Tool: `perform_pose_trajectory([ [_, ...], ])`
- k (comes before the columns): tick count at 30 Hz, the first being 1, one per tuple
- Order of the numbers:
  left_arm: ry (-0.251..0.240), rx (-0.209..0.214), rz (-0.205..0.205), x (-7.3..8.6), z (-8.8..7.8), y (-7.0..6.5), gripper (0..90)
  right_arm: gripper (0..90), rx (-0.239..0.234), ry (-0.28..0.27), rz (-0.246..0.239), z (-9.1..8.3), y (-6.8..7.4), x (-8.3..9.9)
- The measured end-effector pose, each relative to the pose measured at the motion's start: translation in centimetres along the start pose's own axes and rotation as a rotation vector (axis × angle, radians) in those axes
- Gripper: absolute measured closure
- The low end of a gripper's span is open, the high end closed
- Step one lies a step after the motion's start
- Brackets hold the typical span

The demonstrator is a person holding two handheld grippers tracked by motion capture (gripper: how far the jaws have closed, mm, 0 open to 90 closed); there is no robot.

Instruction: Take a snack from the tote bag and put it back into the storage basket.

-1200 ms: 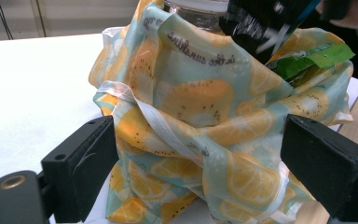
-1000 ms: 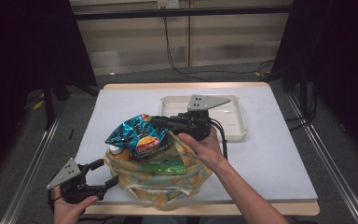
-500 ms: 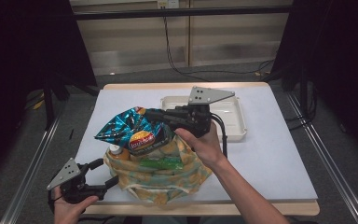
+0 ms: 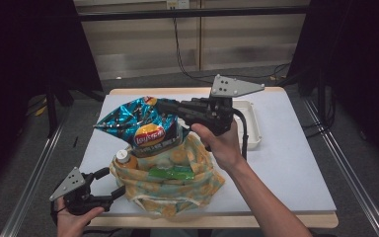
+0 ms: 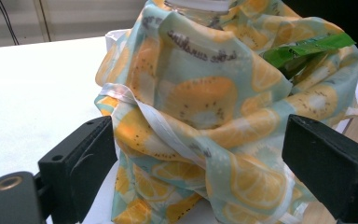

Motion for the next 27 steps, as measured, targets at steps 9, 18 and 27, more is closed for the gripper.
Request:
perform_pose_trajectory([
  [9,-0.004,0.020,0.003,0.0,0.0,0.2,9.5,89.7,0.081,-0.020,0.024,-0.7,-2.9,-0.7],
  [18,-0.006,-0.008,-0.001,0.0,-0.1,0.2,9.5,89.7,0.171,-0.014,0.036,-1.1,-6.2,-0.2],
  [27,-0.006,0.020,0.008,0.0,0.0,0.3,9.5,89.8,0.253,0.009,0.052,-1.4,-9.0,0.7],
])
Point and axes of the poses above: each handheld gripper's, and its own axes: z roughly forward along the jaws, x roughly out of its underside, y roughly to its left, the point moved 2 cm from there along z, roughly forward along the jaws, and after that the axes turned 3 degrees about -y, right-handed, at the moved point
